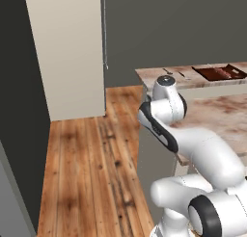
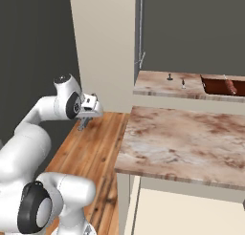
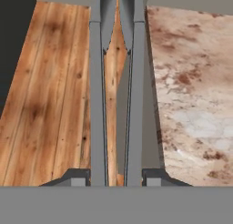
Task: Take the tongs from the drawer on the right and place them on the dining counter next to the tray containing the kebab skewer.
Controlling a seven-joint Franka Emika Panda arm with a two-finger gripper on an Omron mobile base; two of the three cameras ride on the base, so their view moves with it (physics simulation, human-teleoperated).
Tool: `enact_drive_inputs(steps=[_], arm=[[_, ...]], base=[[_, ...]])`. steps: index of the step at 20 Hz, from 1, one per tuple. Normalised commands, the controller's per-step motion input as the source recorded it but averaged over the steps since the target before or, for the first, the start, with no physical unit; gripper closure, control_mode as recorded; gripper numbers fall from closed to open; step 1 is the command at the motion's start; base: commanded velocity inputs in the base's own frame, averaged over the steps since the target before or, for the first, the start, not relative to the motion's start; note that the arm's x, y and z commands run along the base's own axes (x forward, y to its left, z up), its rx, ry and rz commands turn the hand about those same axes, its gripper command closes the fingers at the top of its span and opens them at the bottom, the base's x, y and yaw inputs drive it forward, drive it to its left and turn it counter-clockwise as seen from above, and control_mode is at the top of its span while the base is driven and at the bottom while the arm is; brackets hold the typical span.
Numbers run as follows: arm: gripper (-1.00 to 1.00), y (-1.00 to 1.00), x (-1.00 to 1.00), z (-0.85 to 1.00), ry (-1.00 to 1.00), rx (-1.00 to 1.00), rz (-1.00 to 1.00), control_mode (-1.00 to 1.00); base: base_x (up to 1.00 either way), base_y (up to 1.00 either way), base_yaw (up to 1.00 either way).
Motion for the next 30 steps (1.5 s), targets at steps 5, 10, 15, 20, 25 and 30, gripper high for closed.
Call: enact_drive_inputs(steps=[5, 10, 15, 20, 25, 30], arm=[[1.00, -0.03, -0.22, -0.04, 0.00, 0.01, 0.00, -1.00], [1.00, 0.00, -0.12, -0.02, 0.00, 0.00, 0.00, 1.00], [1.00, 0.00, 0.00, 0.00, 0.00, 0.00, 0.00, 1.00], [1.00, 0.00, 0.00, 0.00, 0.00, 0.00, 0.00, 1.00], [1.00, 0.00, 0.00, 0.00, 0.00, 0.00, 0.00, 1.00], [1.00, 0.00, 0.00, 0.00, 0.00, 0.00, 0.00, 1.00]], base=[[0.00, 0.00, 0.00], [-0.10, 0.00, 0.01], [-0.09, 0.49, 0.01], [0.13, 0.92, -0.01], [0.07, 0.37, -0.08], [0.68, 0.00, -0.06]])
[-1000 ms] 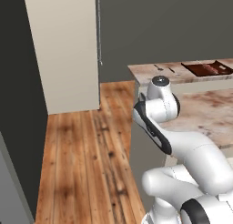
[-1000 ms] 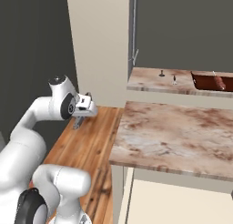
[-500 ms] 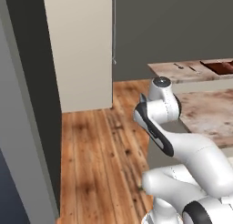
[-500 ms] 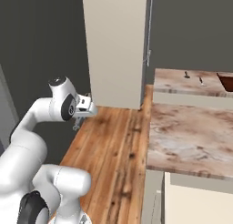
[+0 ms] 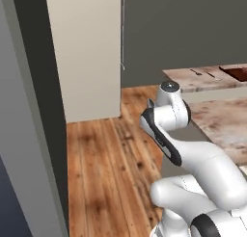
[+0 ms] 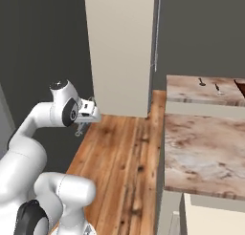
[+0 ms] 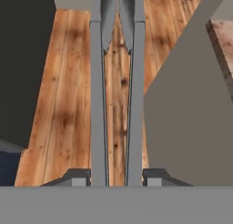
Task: Take the tongs from the drawer on the right and place them on the dining counter next to the tray containing the kebab skewer.
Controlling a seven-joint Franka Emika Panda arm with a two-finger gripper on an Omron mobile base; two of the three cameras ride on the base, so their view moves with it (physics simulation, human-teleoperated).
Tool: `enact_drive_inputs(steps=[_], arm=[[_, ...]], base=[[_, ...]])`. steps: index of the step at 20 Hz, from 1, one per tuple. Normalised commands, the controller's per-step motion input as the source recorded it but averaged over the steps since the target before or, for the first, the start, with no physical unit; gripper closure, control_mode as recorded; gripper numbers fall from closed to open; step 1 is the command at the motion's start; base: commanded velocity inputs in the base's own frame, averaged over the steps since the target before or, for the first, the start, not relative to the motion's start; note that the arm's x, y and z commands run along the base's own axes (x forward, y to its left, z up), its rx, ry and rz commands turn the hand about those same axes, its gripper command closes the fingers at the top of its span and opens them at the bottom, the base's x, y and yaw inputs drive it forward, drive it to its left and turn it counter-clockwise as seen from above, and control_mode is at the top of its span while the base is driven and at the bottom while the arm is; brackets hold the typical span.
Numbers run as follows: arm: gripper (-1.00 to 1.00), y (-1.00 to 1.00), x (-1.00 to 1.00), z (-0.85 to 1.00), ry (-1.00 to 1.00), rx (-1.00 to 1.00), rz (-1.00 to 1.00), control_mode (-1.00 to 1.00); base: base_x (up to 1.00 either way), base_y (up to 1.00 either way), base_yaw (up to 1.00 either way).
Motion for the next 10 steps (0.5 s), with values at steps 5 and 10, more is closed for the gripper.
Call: enact_drive_inputs(steps=[5, 10], arm=[[1.00, 0.00, 0.00, 0.00, 0.00, 0.00, 0.00, 1.00], [1.00, 0.00, 0.00, 0.00, 0.00, 0.00, 0.00, 1.00]], base=[[0.91, 0.02, -0.06], [0.97, 0.01, -0.10]])
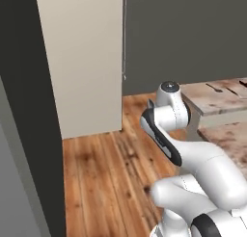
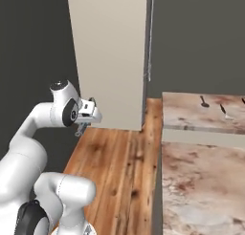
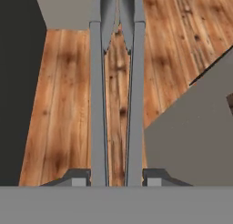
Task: Take the tongs from the drawer on the right and place them on the dining counter next to the tray containing the kebab skewer.
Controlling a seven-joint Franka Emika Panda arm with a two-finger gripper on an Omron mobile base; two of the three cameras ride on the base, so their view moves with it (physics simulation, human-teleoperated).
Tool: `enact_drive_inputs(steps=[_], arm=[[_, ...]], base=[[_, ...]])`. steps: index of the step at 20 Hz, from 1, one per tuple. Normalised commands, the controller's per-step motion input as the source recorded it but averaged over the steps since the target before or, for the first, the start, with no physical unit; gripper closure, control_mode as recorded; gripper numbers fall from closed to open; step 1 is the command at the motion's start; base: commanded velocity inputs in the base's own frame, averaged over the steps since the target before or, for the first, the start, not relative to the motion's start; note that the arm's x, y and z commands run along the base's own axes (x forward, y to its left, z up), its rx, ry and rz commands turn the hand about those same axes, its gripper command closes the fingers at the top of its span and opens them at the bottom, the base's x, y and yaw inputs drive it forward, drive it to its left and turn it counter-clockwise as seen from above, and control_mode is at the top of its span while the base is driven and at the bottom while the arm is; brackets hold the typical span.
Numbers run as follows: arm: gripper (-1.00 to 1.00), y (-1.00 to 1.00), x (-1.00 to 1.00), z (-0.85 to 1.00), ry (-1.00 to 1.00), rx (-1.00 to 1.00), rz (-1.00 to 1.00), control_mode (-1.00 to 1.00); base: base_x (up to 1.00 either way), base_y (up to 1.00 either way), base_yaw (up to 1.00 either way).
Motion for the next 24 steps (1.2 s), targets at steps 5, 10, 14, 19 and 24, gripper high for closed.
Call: enact_drive_inputs(steps=[5, 10, 14, 19, 24], arm=[[1.00, 0.00, 0.00, 0.00, 0.00, 0.00, 0.00, 1.00], [1.00, 0.00, 0.00, 0.00, 0.00, 0.00, 0.00, 1.00], [1.00, 0.00, 0.00, 0.00, 0.00, 0.00, 0.00, 1.00], [1.00, 0.00, 0.00, 0.00, 0.00, 0.00, 0.00, 1.00], [1.00, 0.00, 0.00, 0.00, 0.00, 0.00, 0.00, 1.00]], base=[[1.00, 0.00, -0.10], [1.00, 0.00, -0.12], [0.98, 0.00, -0.13], [0.61, 0.00, -0.24], [0.03, 0.00, -0.47]])
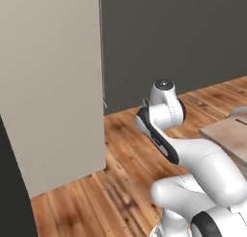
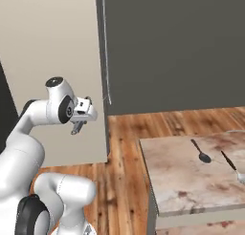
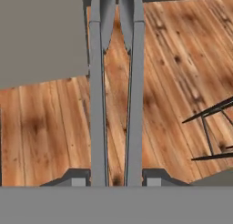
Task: Take the tongs from the drawer on the right and place them on the dining counter next to the tray containing the kebab skewer.
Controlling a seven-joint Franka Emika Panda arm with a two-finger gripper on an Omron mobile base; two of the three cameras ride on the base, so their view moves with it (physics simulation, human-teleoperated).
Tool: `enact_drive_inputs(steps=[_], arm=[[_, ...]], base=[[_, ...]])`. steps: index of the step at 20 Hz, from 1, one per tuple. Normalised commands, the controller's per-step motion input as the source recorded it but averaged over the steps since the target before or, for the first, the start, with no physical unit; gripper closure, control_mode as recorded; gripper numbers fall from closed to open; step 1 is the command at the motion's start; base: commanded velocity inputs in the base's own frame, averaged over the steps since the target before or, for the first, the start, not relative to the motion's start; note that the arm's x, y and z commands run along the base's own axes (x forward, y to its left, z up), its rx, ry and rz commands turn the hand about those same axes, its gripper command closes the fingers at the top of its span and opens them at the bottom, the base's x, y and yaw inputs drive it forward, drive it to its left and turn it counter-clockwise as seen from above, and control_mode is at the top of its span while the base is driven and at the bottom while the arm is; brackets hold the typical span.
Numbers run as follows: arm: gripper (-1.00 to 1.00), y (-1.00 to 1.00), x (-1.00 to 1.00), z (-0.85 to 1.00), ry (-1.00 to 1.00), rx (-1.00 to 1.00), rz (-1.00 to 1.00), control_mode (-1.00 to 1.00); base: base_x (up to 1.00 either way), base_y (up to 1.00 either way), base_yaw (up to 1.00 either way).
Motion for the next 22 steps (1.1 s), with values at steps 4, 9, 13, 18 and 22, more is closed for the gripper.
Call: enact_drive_inputs(steps=[4, 9, 13, 18, 22], arm=[[1.00, 0.00, 0.00, 0.00, 0.00, 0.00, 0.00, 1.00], [1.00, 0.00, 0.00, 0.00, 0.00, 0.00, 0.00, 1.00], [1.00, 0.00, 0.00, 0.00, 0.00, 0.00, 0.00, 1.00], [1.00, 0.00, 0.00, 0.00, 0.00, 0.00, 0.00, 1.00], [1.00, 0.00, 0.00, 0.00, 0.00, 0.00, 0.00, 1.00]], base=[[-0.02, 0.00, -0.58], [0.28, 0.23, -0.53], [0.67, 0.46, -0.45], [0.34, 0.71, -0.42], [0.17, 0.65, -0.44]])
